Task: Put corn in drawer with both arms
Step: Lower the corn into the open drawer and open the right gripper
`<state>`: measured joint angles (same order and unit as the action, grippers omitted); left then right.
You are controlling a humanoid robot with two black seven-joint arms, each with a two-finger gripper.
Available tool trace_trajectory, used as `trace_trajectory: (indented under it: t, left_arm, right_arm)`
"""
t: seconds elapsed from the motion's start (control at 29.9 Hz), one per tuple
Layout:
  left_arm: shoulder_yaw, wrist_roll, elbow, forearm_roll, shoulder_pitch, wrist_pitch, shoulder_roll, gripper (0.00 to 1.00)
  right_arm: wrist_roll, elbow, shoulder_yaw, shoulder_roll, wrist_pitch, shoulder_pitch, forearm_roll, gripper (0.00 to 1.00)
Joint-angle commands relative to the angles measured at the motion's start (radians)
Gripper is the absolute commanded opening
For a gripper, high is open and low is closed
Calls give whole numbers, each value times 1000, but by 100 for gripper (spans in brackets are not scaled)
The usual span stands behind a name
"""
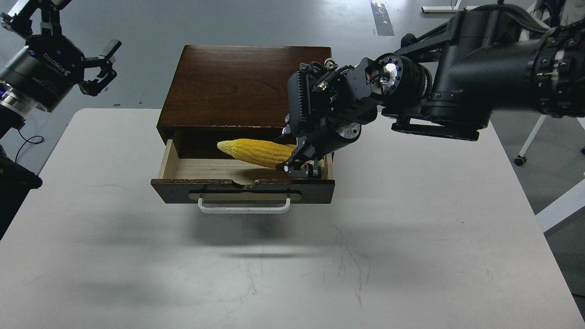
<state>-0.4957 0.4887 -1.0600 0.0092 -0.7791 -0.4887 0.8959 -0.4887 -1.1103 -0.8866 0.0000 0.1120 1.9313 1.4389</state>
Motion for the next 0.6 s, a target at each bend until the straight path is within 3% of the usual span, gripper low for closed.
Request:
trace_trajectory:
  t: [0.0, 0.57]
  left_arm:
    - [0, 0, 0, 0, 0, 0, 0, 98]
    - [-1, 0, 0, 0, 0, 0, 0, 98]
  right_arm:
    - [0, 0, 0, 0, 0, 0, 0, 53]
    - [0, -8, 14, 0, 3, 40, -64, 55]
